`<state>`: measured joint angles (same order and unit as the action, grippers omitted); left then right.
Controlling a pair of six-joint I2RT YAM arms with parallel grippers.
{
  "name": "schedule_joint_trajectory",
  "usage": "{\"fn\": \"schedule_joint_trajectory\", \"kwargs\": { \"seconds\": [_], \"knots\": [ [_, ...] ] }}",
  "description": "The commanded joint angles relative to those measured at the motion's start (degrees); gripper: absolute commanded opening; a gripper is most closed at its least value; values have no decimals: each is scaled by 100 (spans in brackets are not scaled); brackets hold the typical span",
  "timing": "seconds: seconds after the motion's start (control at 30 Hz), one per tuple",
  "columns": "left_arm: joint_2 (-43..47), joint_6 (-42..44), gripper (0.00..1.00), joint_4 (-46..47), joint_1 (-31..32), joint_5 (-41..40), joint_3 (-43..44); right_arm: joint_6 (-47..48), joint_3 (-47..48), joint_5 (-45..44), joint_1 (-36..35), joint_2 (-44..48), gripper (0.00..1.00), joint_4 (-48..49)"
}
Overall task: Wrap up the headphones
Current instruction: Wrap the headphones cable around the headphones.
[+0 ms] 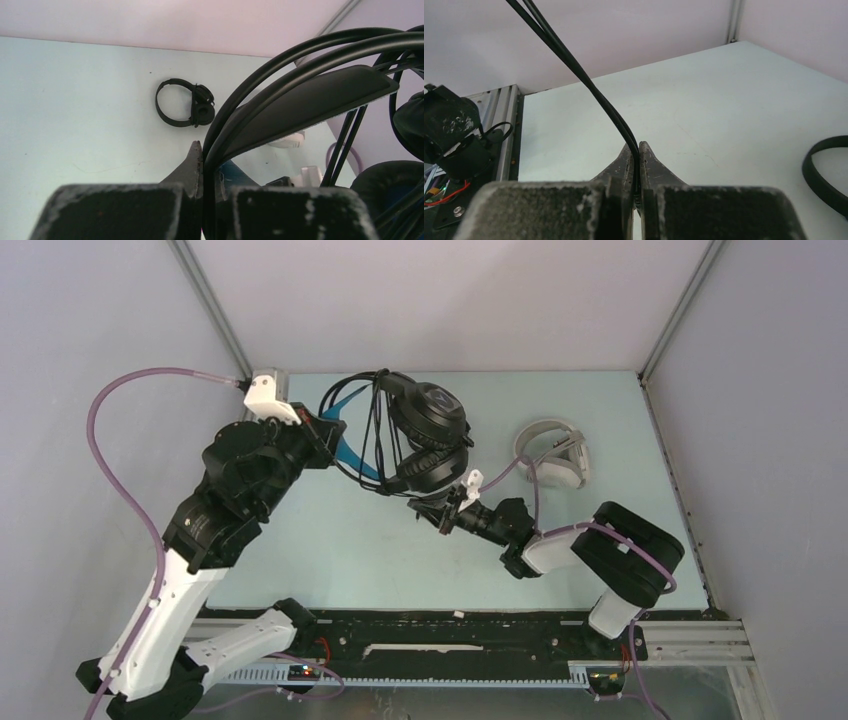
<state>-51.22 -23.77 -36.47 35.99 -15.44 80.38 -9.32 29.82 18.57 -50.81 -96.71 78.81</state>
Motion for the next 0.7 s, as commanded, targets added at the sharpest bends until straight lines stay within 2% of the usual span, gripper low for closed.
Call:
{"fn": "schedule_joint_trajectory", "kwargs": {
  "seconds": [0.0,0.13,0.27,0.5,0.67],
  "knots": [
    [200,-269,0,730,-271,6,286,-201,-160,-263,194,121,0,-134],
    [169,-495,0,903,-377,104,427,-554,-256,-242,284,-192,0,388],
    [147,-523,0,860,-438,-56,591,-598,-258,-418,302,-157,0,366],
    [425,-703,0,1148,-461,-696,358,-634,-267,-454,291,-267,0,473],
    [436,-710,0,1017,-469,-1180,387,-598,-288,-481,261,-275,0,479]
  ]
}}
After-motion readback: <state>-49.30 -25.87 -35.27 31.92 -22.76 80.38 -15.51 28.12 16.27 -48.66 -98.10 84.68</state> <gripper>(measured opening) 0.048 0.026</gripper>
